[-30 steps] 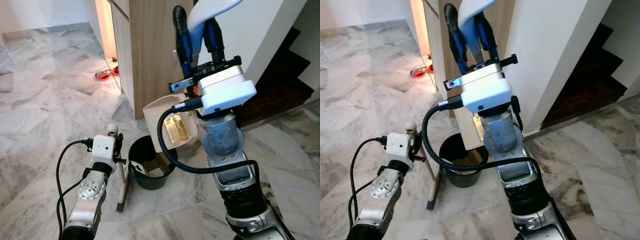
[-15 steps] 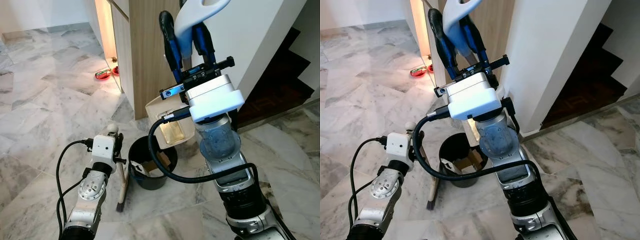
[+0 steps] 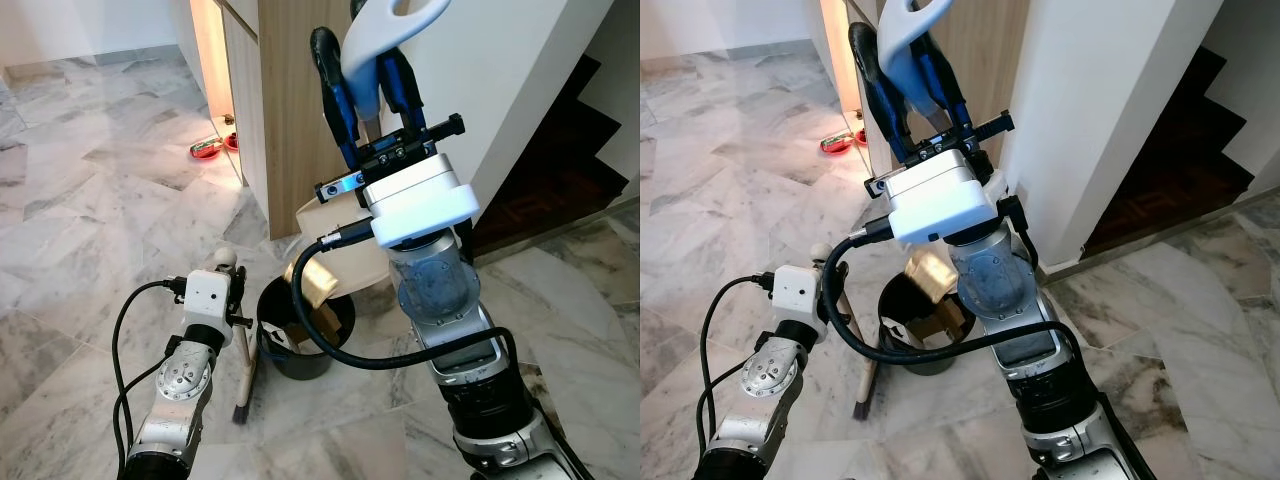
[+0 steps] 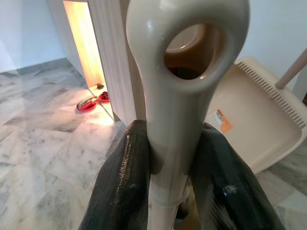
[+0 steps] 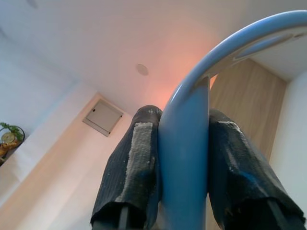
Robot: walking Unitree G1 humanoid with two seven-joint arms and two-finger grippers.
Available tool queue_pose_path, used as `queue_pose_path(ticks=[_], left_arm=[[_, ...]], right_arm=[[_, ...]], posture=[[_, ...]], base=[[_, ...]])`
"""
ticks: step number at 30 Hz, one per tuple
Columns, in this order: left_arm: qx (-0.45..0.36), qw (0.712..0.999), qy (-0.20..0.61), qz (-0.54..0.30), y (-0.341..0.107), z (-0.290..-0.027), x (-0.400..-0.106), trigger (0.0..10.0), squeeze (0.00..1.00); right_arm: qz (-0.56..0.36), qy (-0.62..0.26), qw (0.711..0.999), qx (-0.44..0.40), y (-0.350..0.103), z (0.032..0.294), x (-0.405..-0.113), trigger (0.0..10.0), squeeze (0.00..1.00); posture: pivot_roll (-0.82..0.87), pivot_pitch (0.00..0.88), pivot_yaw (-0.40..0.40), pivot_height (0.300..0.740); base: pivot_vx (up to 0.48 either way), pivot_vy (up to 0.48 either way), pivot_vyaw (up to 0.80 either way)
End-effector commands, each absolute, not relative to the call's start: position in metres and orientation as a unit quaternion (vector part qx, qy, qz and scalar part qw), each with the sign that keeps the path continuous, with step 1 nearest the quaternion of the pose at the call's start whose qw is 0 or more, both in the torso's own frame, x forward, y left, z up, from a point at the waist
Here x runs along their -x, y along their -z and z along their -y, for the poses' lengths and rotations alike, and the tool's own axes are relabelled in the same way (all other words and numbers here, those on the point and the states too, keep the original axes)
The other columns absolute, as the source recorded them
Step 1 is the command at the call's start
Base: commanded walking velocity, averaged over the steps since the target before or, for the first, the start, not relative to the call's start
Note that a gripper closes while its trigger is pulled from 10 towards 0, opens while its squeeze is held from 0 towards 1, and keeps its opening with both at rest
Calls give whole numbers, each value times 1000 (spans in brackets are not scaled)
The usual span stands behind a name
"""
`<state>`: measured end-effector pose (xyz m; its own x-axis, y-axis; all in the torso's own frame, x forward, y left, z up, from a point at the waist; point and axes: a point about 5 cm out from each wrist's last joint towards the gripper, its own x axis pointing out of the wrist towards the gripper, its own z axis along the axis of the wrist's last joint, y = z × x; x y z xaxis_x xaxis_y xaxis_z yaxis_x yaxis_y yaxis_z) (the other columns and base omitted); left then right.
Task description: Sweep floor
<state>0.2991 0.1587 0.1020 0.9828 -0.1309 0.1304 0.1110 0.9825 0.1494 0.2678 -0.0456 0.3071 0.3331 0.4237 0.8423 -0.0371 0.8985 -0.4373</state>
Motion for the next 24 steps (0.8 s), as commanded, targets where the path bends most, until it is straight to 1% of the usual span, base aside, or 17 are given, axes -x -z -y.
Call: queue_pose_path(ticks=[1, 4, 6, 9, 11, 12, 15, 18, 19, 20, 21, 23, 24], left_arm=[[-79, 989, 69, 101, -114, -156, -300, 10000, 0], [-79, 989, 70, 101, -113, -156, -300, 10000, 0], [-79, 989, 70, 101, -113, -156, -300, 10000, 0], [-79, 989, 70, 101, -113, -156, -300, 10000, 0], [-79, 989, 70, 101, -113, -156, -300, 10000, 0], [-79, 989, 70, 101, -113, -156, -300, 10000, 0], [-80, 989, 70, 100, -113, -156, -300, 10000, 0], [-80, 989, 70, 99, -113, -156, -299, 10000, 0], [-80, 989, 70, 99, -113, -156, -299, 10000, 0], [-80, 989, 70, 99, -112, -156, -299, 10000, 0], [-81, 989, 70, 99, -112, -156, -299, 10000, 0], [-81, 989, 69, 98, -112, -156, -299, 10000, 0], [-82, 989, 69, 98, -112, -157, -299, 10000, 0]], right_arm=[[614, -140, 749, 206, -321, 43, -252, 10000, 0], [613, -123, 744, 236, -320, 45, -254, 10000, 0], [608, -108, 745, 251, -319, 47, -257, 10000, 0], [595, -87, 756, 259, -319, 52, -263, 10000, 0], [580, -62, 770, 260, -318, 60, -270, 10000, 0], [580, -62, 770, 260, -318, 60, -270, 10000, 0], [544, -25, 801, 249, -313, 74, -282, 10000, 0], [485, 7, 844, 230, -299, 92, -296, 10000, 0], [485, 7, 844, 230, -299, 92, -296, 10000, 0], [471, 16, 854, 221, -295, 97, -299, 10000, 0], [440, 39, 876, 195, -288, 110, -304, 10000, 0], [422, 53, 888, 176, -284, 117, -307, 10000, 0], [400, 68, 899, 164, -278, 125, -310, 10000, 0]], posture=[[170, 103, -70, 740], [170, 103, -70, 740], [170, 103, -70, 740], [172, 104, -70, 740], [172, 103, -70, 740], [172, 103, -70, 740], [171, 101, -70, 740], [173, 98, -72, 740], [173, 98, -72, 740], [173, 98, -72, 740], [175, 95, -73, 740], [175, 95, -73, 740], [172, 88, -73, 740]], base=[[0, 0, 0], [0, 0, 0], [0, 0, 0], [0, 0, 0], [0, 0, 0], [0, 0, 0], [0, 0, 0], [0, 0, 0], [0, 0, 0], [0, 0, 0], [0, 0, 0], [0, 0, 0], [0, 0, 0]])
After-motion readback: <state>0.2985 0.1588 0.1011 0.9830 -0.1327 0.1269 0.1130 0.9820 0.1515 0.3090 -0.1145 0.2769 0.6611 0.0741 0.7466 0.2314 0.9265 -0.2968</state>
